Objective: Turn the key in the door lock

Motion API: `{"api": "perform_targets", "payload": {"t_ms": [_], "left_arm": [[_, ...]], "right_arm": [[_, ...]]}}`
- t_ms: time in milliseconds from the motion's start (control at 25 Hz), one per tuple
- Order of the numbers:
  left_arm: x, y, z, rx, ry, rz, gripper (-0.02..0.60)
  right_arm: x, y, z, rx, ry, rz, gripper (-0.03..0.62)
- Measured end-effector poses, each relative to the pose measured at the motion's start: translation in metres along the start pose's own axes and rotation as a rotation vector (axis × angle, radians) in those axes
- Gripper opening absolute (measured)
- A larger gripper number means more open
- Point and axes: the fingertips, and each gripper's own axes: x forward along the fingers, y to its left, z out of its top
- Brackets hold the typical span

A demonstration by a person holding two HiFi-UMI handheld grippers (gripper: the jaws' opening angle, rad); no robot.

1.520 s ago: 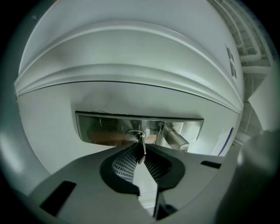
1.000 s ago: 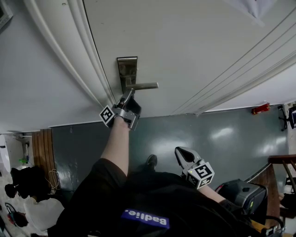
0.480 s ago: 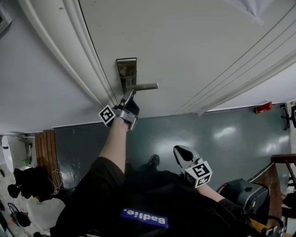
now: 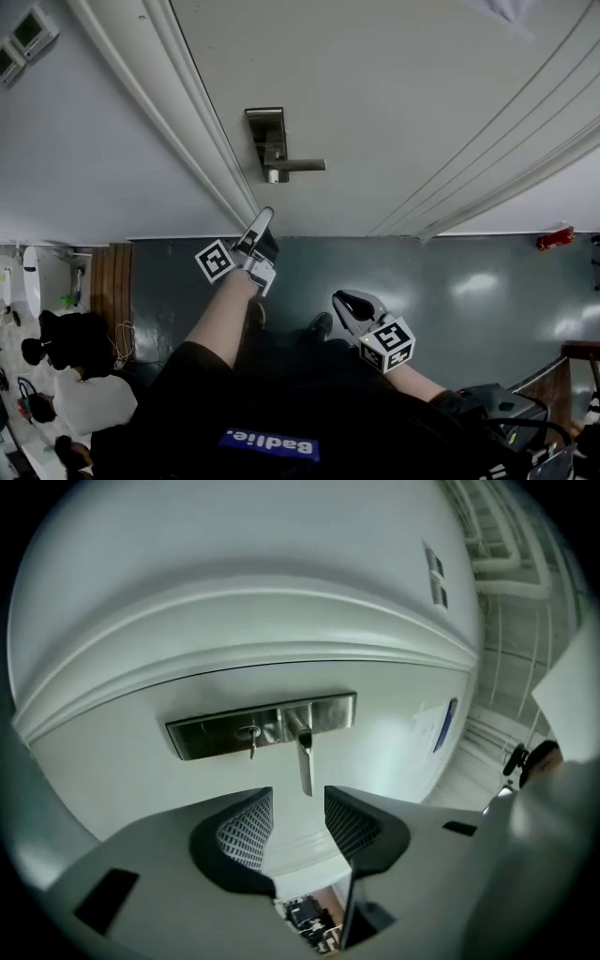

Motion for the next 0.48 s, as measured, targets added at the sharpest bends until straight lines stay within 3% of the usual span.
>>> {"api": "perform_targets", "payload": {"t_ms": [280,480], "left_arm": [[-0.084,-0.066,-0.037,0.227,0.102,0.069,0.155],[-0.142,-0.122,-0.053,0.519,0.234,0.031,0.134]], "right_arm": [[0.004,0.046,0.012,-0.055,-0.055,0.021,0.028],[0.013,0.096,0.011,-0.055,-0.084,-0.047,0.028]]}}
